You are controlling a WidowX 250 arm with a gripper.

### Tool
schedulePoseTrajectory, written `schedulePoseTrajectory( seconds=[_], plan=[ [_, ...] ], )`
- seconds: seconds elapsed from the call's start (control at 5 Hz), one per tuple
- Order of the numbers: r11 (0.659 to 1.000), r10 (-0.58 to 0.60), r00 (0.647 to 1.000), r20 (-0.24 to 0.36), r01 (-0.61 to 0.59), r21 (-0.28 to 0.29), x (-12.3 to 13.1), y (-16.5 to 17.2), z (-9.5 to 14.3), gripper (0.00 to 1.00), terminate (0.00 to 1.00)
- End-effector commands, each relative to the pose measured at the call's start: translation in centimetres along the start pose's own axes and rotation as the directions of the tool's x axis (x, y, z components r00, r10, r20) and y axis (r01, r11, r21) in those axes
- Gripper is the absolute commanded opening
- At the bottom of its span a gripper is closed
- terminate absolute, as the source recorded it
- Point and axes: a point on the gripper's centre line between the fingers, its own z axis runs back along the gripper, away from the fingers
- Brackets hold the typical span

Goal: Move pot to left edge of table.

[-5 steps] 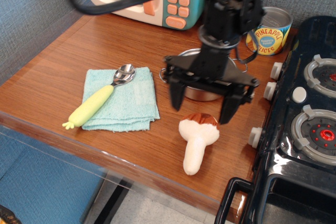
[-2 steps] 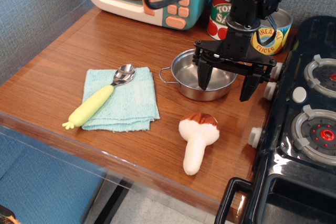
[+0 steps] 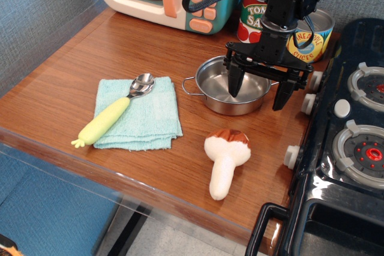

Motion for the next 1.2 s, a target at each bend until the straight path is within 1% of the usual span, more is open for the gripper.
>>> schedulePoseTrajectory(
  seconds=[0.0,0.2,0.4,0.6,0.8,1.0],
  plan=[
    [1.0,0.001,0.999,0.036,0.0,-0.023,0.3,0.2,1.0,0.0,0.0],
    [0.999,0.004,0.999,0.032,-0.003,-0.032,0.1,0.3,1.0,0.0,0.0],
    [0.999,0.006,0.999,0.035,-0.004,-0.043,0.1,0.7,1.7,0.0,0.0],
    [0.997,0.033,0.996,0.088,-0.027,-0.074,0.4,2.0,4.8,0.0,0.0],
    [0.991,0.094,0.985,0.146,-0.078,-0.11,0.0,5.2,8.5,0.0,0.0],
    [0.986,0.147,0.978,0.147,-0.133,-0.101,-0.6,9.4,9.4,0.0,0.0]
  ],
)
